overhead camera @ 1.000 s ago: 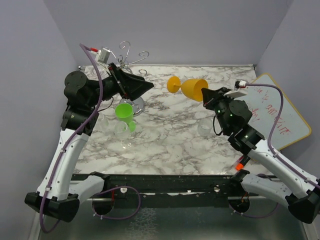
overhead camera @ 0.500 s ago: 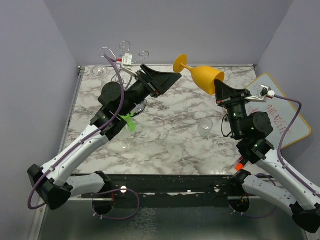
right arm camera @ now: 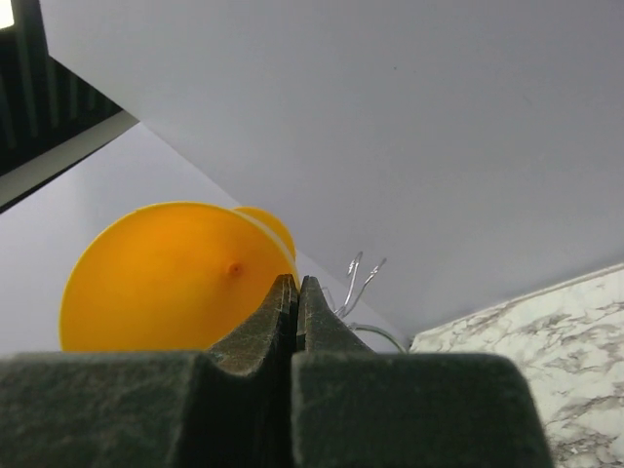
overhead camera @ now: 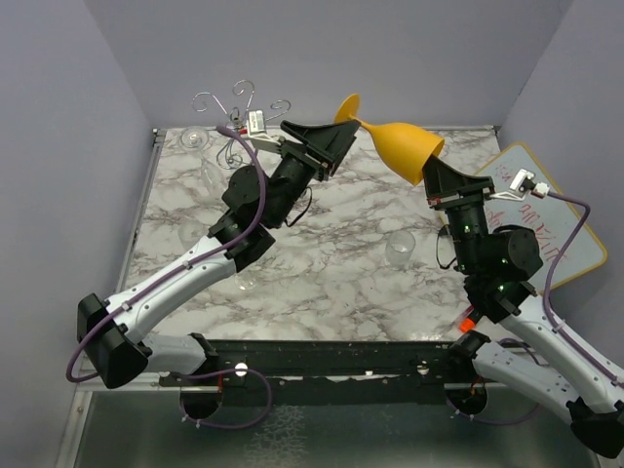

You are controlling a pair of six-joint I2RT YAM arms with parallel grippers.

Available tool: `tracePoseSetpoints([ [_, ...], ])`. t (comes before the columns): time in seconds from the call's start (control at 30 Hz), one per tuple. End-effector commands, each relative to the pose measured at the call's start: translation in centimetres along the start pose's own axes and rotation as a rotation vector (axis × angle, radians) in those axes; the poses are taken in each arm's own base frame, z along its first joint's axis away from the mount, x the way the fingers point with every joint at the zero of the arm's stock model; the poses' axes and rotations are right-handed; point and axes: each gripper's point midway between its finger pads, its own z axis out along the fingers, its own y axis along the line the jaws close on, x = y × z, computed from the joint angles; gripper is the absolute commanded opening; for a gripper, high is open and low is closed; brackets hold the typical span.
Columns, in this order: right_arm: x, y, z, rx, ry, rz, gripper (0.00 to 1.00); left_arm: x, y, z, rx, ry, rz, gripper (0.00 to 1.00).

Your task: Place the wine glass upside down on the wine glass rack

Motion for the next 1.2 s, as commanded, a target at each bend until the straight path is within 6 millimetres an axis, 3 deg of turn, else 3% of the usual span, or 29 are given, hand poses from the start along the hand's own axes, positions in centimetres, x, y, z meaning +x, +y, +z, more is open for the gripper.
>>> tracePoseSetpoints([
  [0.0, -0.3, 2.1, -0.1, -0.095, -0.003, 0.068, 0.01, -1.1, -3.1, 0.9, 0.088, -0.08, -0.106, 0.65],
  [0.13, 0.2, 2.5, 0.0, -0.121, 0.007, 0.065, 0.01, -0.7, -4.3, 1.6, 0.117, -0.077, -0.102, 0.61],
  [0.3, 0.9, 3.2, 0.1, -0.183, 0.028, 0.025, 0.01, 0.0, -4.5, 2.0, 0.112, -0.096, -0.08, 0.58],
  [0.53, 1.8, 3.4, 0.0, -0.219, 0.059, -0.032, 0.01, -0.6, -4.6, 1.6, 0.136, -0.156, -0.053, 0.36],
  [0.67, 2.2, 3.3, -0.1, -0.218, 0.073, -0.042, 0.0, -0.8, -4.9, 1.1, 0.185, -0.172, -0.055, 0.19],
  [0.77, 2.5, 3.1, -0.2, -0.22, 0.088, -0.046, 0.01, -0.7, -5.1, 0.9, 0.204, -0.175, -0.038, 0.0],
  [0.83, 2.9, 2.9, -0.1, -0.206, 0.107, -0.056, 0.02, -0.8, -5.1, 0.8, 0.209, -0.181, -0.017, 0.0],
  [0.93, 3.3, 2.5, -0.1, -0.18, 0.14, -0.091, 0.14, -1.1, -5.3, 0.4, 0.225, -0.195, 0.035, 0.0],
  [1.1, 3.7, 2.2, -0.3, -0.169, 0.178, -0.146, 0.5, -0.7, -6.4, -0.4, 0.299, -0.186, 0.154, 0.0],
  [1.17, 3.9, 2.1, -0.7, -0.173, 0.201, -0.173, 0.6, -0.4, -6.7, -0.5, 0.326, -0.181, 0.212, 0.0],
])
